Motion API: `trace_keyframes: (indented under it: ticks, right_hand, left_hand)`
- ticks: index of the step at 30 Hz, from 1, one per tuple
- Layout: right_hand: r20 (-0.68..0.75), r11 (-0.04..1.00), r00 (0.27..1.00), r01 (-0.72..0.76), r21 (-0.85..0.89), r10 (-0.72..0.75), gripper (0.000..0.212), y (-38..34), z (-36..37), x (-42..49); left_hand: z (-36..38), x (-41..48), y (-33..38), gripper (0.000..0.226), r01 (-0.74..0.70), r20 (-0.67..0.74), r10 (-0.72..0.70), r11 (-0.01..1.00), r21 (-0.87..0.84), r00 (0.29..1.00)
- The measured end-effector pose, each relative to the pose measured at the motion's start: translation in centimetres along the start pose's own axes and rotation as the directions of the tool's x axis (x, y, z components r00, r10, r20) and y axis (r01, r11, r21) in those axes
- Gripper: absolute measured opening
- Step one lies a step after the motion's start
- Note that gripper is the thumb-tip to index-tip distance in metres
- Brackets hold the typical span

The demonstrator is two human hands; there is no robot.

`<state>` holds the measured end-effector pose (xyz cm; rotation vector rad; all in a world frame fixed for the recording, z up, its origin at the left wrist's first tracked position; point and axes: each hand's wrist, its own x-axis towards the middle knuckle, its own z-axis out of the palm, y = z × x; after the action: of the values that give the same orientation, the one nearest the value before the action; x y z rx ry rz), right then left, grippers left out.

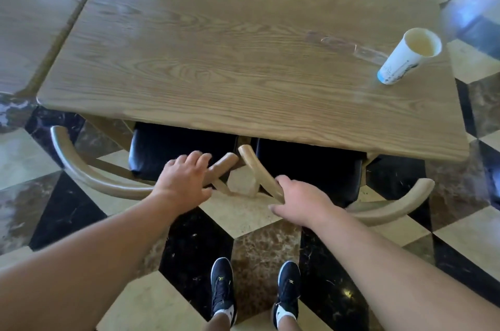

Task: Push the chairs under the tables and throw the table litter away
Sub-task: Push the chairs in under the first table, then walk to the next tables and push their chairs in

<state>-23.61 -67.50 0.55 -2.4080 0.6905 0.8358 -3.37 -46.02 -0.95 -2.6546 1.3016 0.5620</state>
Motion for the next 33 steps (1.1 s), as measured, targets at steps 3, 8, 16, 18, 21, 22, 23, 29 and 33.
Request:
trace_keyframes:
  ticks: [3, 8, 16, 18, 21, 22, 23, 29, 33]
  right_hand:
    - [-0.073, 1.000, 0.997, -0.031, 0.001, 0.031, 0.051, -1.7, 0.8, 1.6]
    - [-0.109, 0.996, 0.993, -0.060, -0.062, 0.053, 0.049, -1.9, 1.6, 1.5]
    - [-0.108, 0.993, 0.992, -0.079, -0.083, 0.070, 0.048, -1.9, 2.2, 1.2]
    - [-0.096, 0.993, 0.992, -0.089, -0.074, 0.082, 0.050, -1.8, 2.3, 1.2]
    - [-0.065, 0.995, 0.993, -0.103, 0.008, 0.103, 0.063, -2.1, 0.7, 0.5]
    - [-0.081, 0.994, 0.991, -0.100, 0.044, 0.104, 0.070, -2.1, -0.5, -0.1]
    - [-0.124, 0.994, 0.988, -0.090, 0.068, 0.098, 0.077, -2.0, -2.0, -1.0]
    - [-0.532, 0.991, 0.842, -0.128, -0.026, 0.094, 0.082, 3.0, -14.4, -12.1]
    - [-0.706, 0.965, 0.682, -0.261, 0.009, 0.191, 0.087, 9.1, -22.1, -23.2]
  left_hand:
    - [0.5, -0.4, -3.5, 0.057, 0.037, 0.231, -0.038, 0.999, 0.008, 0.972]
    - [0.6, 0.7, -5.1, 0.029, -0.070, 0.241, 0.060, 0.997, 0.035, 0.969]
    - [0.8, 1.1, -5.6, 0.027, -0.102, 0.237, 0.086, 0.993, 0.055, 0.968]
    - [0.6, 1.1, -5.4, 0.027, -0.089, 0.263, 0.071, 0.994, 0.059, 0.962]
    - [-1.2, 1.4, -4.2, 0.037, -0.056, 0.337, 0.027, 0.995, 0.077, 0.941]
    - [-2.5, 1.7, -3.4, 0.043, -0.057, 0.326, 0.030, 0.996, 0.072, 0.945]
    - [-4.2, 2.2, -2.2, 0.048, -0.065, 0.283, 0.049, 0.997, 0.049, 0.958]
    - [-21.0, 5.3, 11.0, 0.078, -0.301, -0.054, 0.297, 0.951, -0.075, 0.953]
    - [-31.8, 3.9, 22.4, 0.085, -0.436, -0.235, 0.413, 0.898, -0.055, 0.880]
